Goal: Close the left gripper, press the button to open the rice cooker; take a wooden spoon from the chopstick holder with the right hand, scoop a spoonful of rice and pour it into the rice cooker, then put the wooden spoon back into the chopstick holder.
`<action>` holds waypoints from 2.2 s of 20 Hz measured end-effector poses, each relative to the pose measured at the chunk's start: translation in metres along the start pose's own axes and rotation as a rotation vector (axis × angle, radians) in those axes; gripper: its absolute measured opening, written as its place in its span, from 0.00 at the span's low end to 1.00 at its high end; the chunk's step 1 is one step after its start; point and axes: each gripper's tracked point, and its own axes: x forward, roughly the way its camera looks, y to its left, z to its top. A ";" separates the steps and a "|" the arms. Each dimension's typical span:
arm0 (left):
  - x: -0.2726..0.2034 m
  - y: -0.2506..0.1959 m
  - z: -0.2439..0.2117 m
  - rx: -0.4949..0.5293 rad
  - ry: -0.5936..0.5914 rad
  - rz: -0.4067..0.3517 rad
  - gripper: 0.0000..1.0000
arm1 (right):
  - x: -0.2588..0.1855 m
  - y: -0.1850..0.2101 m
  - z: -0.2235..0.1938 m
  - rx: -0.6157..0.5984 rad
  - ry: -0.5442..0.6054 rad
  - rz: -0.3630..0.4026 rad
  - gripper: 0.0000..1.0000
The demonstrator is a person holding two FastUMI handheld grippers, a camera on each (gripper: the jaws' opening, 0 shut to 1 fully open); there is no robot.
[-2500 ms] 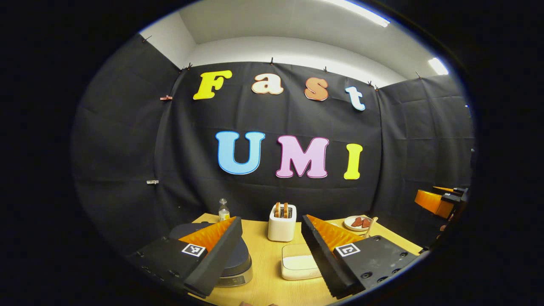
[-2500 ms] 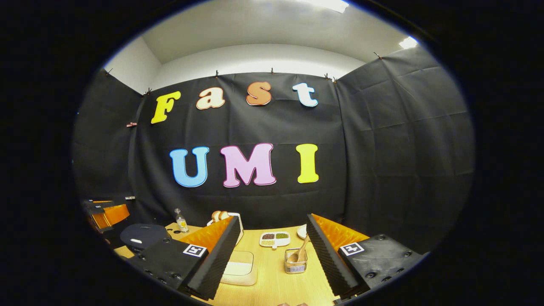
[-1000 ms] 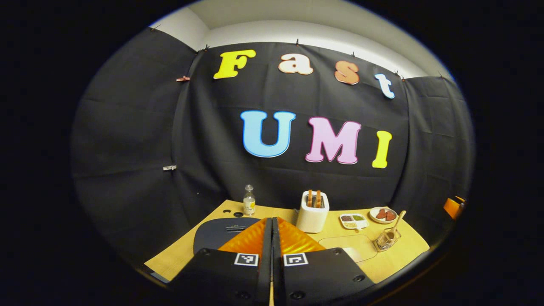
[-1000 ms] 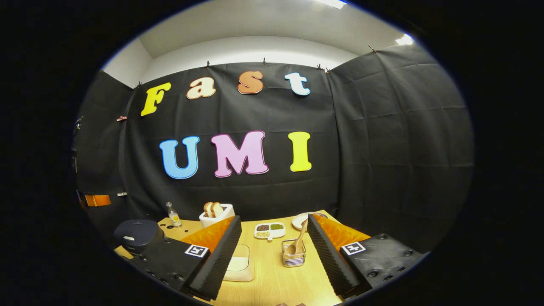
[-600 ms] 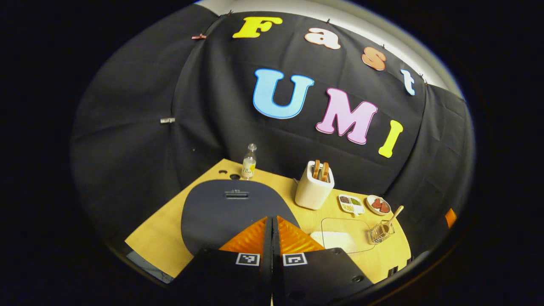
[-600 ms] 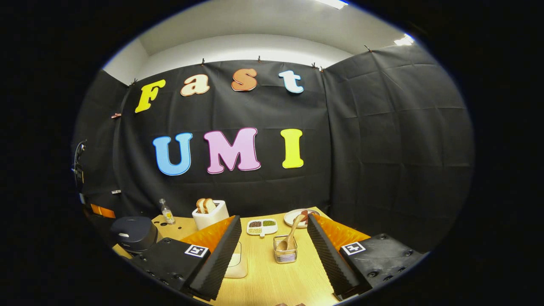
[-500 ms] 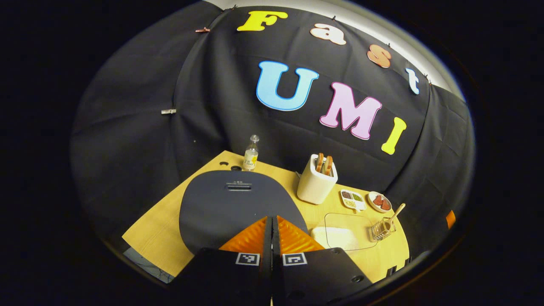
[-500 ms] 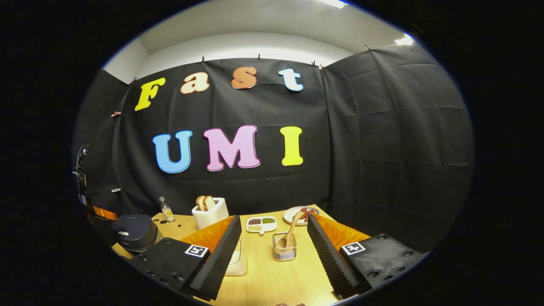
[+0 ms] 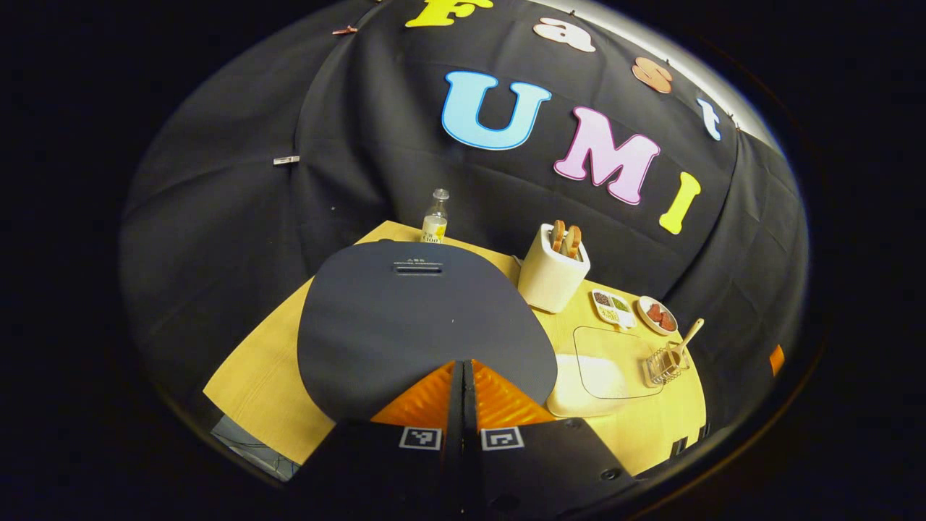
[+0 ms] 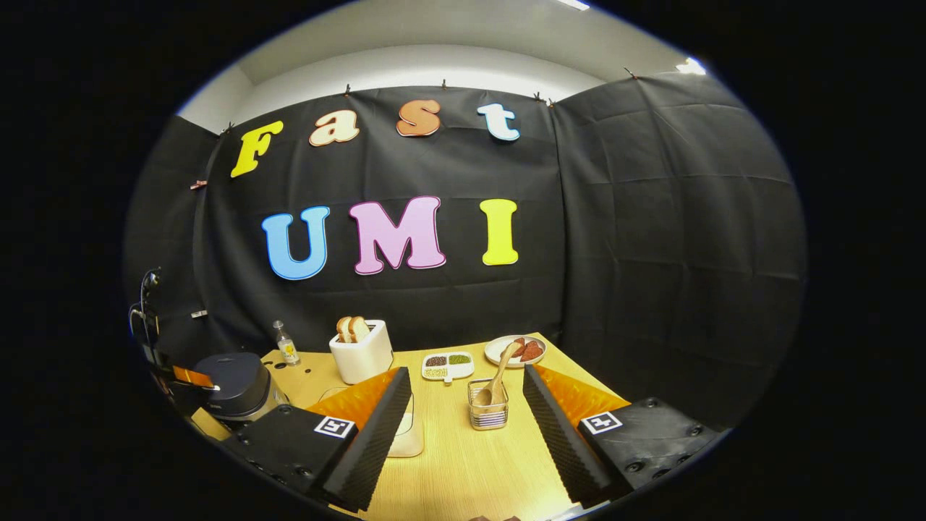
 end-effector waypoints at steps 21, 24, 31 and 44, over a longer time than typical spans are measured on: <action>-0.084 -0.034 0.129 0.050 -0.452 0.155 0.06 | 0.065 -0.013 0.004 0.000 0.035 0.048 0.98; -0.080 -0.056 0.125 0.039 -0.454 0.131 0.07 | 0.094 -0.023 0.006 0.025 0.045 0.041 0.98; -0.071 -0.087 0.101 -0.004 -0.407 0.122 0.18 | 0.161 -0.056 -0.021 0.093 0.132 -0.016 0.98; -0.047 -0.136 0.060 0.095 -0.278 0.235 0.95 | 0.283 -0.092 -0.116 0.170 0.378 -0.040 0.98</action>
